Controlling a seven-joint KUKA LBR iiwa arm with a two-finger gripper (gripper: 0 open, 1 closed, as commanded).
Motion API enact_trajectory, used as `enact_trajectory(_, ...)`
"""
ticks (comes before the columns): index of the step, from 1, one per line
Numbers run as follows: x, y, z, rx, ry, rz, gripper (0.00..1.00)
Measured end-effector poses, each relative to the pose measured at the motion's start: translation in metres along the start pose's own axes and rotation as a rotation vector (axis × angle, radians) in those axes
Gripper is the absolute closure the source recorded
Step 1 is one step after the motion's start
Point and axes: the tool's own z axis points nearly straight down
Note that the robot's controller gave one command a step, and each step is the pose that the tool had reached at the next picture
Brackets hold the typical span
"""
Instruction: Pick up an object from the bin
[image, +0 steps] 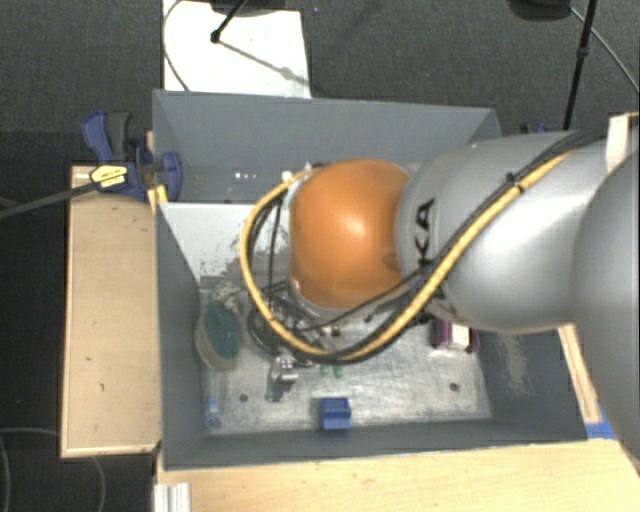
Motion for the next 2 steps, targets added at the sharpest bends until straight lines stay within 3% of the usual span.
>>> enact_trajectory(1,-0.05,-0.0349,0.1026,-0.012,-0.025,0.074,0.0)
enact_trajectory(2,-0.0528,-0.0342,0.1012,-0.016,-0.035,0.081,1.0)
